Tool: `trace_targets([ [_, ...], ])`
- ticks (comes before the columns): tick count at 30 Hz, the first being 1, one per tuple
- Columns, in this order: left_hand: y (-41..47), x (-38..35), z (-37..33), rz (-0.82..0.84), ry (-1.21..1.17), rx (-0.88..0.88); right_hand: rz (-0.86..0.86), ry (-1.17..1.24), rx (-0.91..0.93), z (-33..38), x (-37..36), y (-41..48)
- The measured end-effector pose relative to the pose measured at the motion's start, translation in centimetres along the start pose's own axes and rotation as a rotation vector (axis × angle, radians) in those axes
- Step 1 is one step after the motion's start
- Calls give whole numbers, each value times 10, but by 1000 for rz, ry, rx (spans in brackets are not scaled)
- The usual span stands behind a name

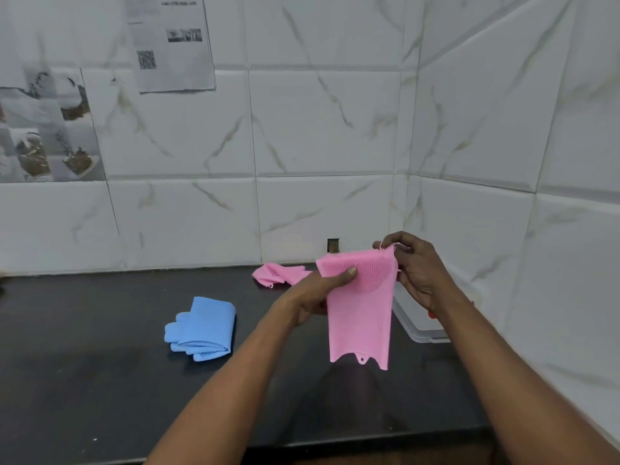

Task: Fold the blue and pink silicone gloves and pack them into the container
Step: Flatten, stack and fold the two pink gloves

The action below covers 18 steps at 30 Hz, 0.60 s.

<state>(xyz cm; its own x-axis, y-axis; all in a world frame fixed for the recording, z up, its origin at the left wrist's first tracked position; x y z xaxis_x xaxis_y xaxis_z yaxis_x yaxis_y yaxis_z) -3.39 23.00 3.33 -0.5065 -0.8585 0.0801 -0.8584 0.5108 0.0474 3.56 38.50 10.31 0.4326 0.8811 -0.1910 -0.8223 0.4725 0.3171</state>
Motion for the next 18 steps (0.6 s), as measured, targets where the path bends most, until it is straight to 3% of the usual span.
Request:
trace_targets([
  [4,8,29,2,-142,-341,136,29,-176,159,23,-16,1],
  [7,13,39,-10,-168,-426,55,43,-248,200,22,-25,4],
  [10,17,37,-26,-170,-493,-37,-101,-36,-111,-20,-14,3],
  [12,17,35,-36,-184,-438,-95,26,348,-355,-49,-33,-9],
  [14,18,30,-47,-176,-270,-164,198,604,-375,-48,-50,-21],
  [16,14,25,-59,-202,-108,-247,219,658,-357,-45,-55,-27],
  [18,7,28,-65,-355,112,-315,119,554,-281,-43,-51,-22],
])
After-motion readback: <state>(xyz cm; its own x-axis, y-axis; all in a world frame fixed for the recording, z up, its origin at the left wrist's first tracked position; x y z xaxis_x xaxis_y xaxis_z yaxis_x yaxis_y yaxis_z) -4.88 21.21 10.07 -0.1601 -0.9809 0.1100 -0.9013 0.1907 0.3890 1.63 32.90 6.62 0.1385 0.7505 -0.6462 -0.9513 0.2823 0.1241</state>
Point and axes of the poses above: each hand's wrist, its own y-axis towards the middle knuckle, its own x-axis out of the back of the hand, z = x × y, the point moved 10 cm from there along y, towards the middle knuckle, and after that the axes turned 10 degrees about -z, right-handed, at the moved point
